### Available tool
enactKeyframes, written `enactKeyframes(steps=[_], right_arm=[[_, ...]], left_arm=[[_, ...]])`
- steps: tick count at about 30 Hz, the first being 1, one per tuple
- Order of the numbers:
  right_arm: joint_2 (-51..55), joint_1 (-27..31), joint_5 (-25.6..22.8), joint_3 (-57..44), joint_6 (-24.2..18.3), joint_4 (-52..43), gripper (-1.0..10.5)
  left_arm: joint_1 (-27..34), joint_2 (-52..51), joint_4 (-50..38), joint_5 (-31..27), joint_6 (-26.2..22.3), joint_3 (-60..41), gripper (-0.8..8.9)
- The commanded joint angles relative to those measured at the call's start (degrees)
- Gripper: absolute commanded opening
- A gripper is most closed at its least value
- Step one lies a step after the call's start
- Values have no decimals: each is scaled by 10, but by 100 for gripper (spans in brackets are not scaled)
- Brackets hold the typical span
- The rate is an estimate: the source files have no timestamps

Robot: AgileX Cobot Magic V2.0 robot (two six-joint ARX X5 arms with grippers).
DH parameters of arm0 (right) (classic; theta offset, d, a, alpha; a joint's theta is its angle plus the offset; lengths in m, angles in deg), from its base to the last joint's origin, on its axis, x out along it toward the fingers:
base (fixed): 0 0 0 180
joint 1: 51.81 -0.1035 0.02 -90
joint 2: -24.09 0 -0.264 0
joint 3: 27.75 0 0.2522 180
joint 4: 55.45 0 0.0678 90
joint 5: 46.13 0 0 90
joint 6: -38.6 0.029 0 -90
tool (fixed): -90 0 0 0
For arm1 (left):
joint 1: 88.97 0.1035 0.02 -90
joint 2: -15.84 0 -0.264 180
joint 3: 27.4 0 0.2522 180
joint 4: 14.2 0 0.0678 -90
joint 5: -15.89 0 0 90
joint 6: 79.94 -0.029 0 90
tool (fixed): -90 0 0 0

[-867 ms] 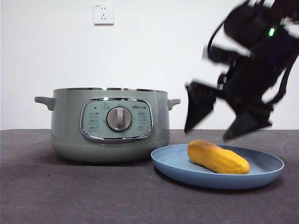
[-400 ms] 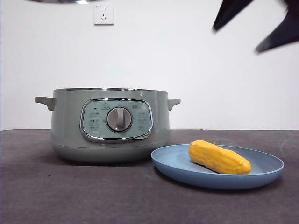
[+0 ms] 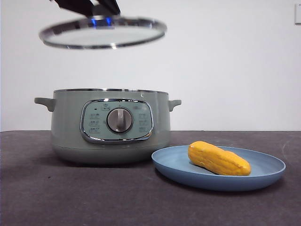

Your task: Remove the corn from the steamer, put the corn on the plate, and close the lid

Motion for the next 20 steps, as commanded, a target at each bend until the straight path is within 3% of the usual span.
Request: enactKeyframes(steps=[1,8,20], right_arm=[[8,-1,-7,-5,7,11,599],[10,-1,-6,-5,14,32,599],[10,-1,-5,-5,17,31,599]], left_arm=[[0,25,-37,6,-14,2,-8],[4,80,-84,6,-13,2,-8],[23,123,-85,5,-14,2,-8]])
